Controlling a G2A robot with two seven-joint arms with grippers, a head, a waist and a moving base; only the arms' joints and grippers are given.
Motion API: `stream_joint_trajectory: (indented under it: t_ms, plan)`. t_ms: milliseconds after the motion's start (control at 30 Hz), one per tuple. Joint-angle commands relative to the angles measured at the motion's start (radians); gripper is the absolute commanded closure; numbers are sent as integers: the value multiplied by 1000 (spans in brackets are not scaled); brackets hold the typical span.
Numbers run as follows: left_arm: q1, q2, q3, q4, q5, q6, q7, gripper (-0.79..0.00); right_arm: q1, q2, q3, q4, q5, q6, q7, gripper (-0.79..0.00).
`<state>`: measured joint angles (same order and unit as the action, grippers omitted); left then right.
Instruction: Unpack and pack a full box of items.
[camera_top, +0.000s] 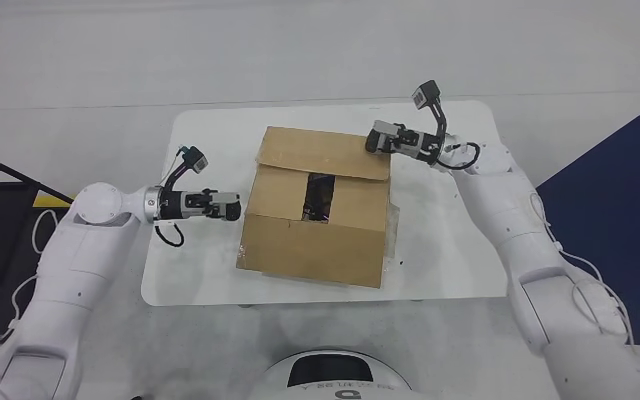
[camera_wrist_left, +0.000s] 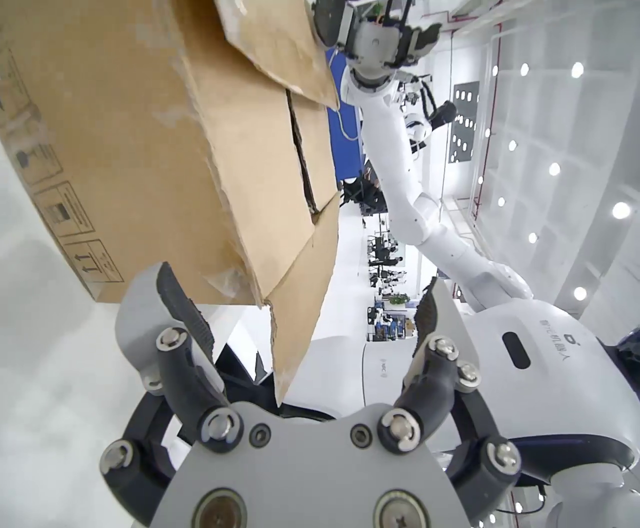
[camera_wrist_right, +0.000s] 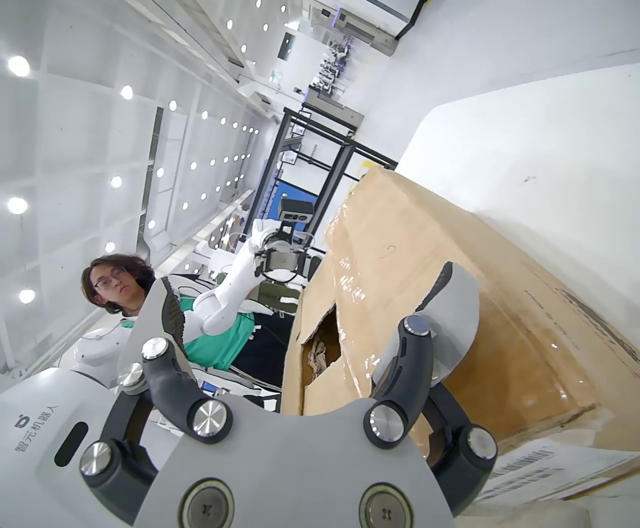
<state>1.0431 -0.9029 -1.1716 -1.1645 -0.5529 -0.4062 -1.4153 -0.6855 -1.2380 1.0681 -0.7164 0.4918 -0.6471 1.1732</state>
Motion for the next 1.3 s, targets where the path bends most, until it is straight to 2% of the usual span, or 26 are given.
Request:
stream_joint_trajectory:
  t_ms: [0,1133,1267]
  plan:
    - [0,2,2,-2,0,2,-2,-785,-1,1,0,-1,0,-1,-1,-785]
    - [0,2,2,-2,0,2,-2,-785,-1,1,0,-1,0,-1,-1,-785]
    - [37,4,-1,-19,18,-13,21,-785,-1,1,0,-1,0,-1,-1,-785]
